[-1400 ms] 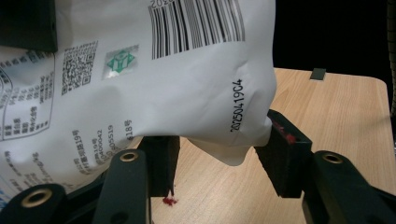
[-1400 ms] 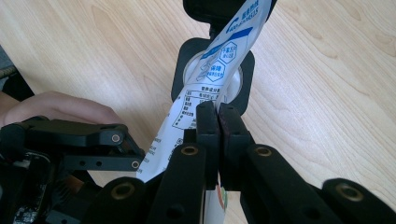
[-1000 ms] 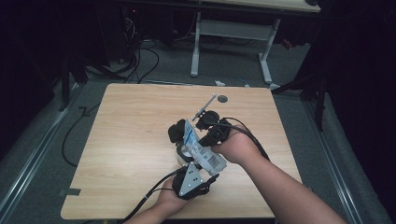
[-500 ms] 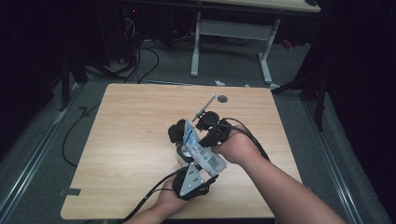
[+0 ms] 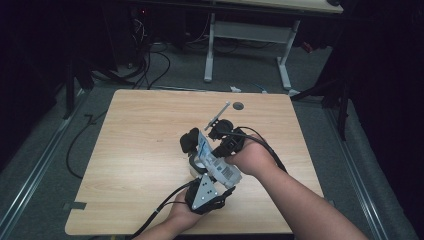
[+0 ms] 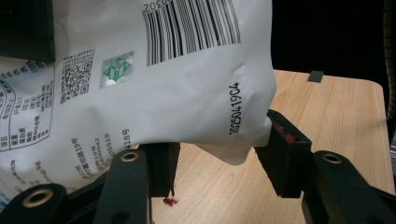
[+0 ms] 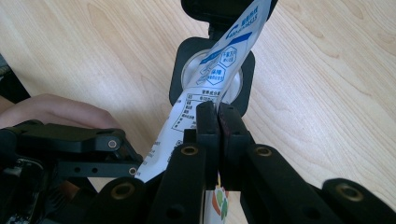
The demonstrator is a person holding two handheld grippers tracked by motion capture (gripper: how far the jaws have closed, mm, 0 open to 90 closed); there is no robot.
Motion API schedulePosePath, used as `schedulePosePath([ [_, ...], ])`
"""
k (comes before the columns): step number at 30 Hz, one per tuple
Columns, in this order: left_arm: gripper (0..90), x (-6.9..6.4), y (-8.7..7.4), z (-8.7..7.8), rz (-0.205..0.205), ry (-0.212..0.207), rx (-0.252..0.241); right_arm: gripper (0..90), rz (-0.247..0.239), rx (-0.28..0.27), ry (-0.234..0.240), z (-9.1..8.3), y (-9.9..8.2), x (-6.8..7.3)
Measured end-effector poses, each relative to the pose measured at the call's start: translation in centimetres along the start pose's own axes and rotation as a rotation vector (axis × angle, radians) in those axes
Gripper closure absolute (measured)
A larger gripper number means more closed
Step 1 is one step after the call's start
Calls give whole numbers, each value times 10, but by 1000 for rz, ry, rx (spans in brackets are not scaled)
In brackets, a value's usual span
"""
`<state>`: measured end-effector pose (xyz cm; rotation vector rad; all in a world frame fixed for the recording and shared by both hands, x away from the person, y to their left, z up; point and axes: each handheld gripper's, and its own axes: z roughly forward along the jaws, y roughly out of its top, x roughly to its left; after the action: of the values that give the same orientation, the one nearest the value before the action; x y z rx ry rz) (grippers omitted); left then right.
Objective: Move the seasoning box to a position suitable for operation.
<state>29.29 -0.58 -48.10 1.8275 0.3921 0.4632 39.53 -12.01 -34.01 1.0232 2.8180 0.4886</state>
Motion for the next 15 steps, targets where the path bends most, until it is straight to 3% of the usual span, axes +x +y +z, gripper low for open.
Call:
schedulePosePath([
  [15,516,1,1,-1,12,7,1,887,1,-2,-1,-2,1,-1],
])
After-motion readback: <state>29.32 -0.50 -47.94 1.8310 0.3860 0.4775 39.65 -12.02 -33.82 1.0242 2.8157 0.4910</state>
